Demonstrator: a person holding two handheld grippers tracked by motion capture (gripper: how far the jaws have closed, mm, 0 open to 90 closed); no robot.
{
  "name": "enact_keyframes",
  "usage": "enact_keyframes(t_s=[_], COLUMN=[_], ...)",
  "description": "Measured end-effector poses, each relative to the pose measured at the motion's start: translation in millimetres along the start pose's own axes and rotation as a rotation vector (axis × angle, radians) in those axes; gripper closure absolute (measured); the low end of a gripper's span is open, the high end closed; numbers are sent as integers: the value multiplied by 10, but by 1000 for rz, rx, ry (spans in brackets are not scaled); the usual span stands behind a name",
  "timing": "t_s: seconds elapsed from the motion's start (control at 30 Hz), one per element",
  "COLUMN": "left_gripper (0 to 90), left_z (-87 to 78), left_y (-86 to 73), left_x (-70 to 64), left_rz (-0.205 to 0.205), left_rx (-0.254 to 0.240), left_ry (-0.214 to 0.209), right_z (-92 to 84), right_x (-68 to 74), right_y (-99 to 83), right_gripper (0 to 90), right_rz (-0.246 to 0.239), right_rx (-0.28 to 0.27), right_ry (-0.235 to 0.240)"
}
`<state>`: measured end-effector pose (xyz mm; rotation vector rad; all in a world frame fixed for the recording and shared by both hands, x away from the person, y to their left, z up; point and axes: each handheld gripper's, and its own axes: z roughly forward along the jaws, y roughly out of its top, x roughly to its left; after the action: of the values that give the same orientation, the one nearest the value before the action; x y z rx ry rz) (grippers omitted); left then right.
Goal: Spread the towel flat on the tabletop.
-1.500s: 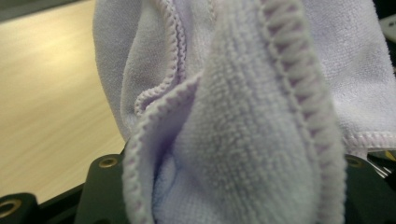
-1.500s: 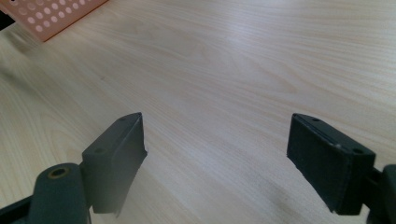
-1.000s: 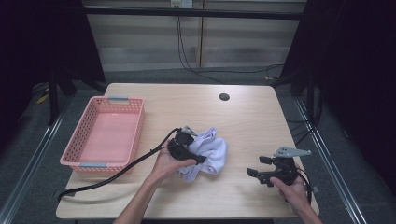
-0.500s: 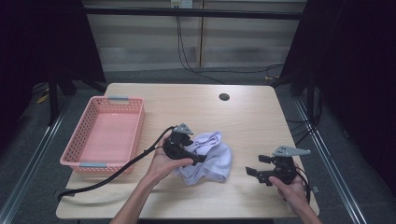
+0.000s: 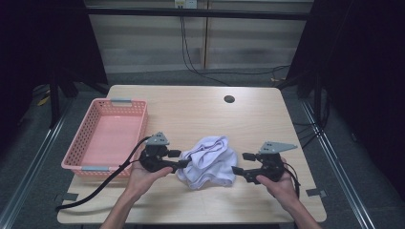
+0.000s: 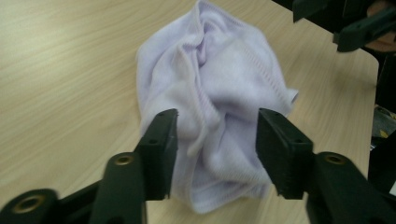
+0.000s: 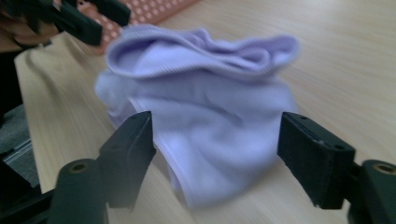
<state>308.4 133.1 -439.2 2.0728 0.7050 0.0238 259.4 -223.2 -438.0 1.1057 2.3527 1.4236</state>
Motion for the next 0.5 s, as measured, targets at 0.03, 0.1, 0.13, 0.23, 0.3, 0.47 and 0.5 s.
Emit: enact_keyframes(t_s=[0.03, 0.1, 0.13, 0.23, 0.3, 0.47, 0.5], left_gripper=[559, 636, 642, 667, 651, 616, 678], left_z=[56, 143, 143, 278, 302, 399, 429], left_y=[-72, -121, -121, -208, -229, -254, -261], left_x=[52, 93, 93, 181, 194, 204, 159], left_rz=[-8, 7, 7, -15, -20, -37, -19], left_rx=[30, 60, 60, 102, 106, 137, 145], left_ry=[-7, 13, 13, 10, 10, -14, -31], right_z=[98, 229, 229, 501, 563, 787, 838], right_x=[62, 128, 128, 237, 251, 294, 305], right_y=[104, 199, 199, 272, 270, 224, 195], right_gripper=[348, 372, 372, 337, 321, 267, 261], right_rz=[-21, -42, -42, -72, -71, -98, -109], right_rx=[-5, 4, 4, 22, 26, 74, 90], right_ry=[22, 53, 53, 92, 100, 106, 88])
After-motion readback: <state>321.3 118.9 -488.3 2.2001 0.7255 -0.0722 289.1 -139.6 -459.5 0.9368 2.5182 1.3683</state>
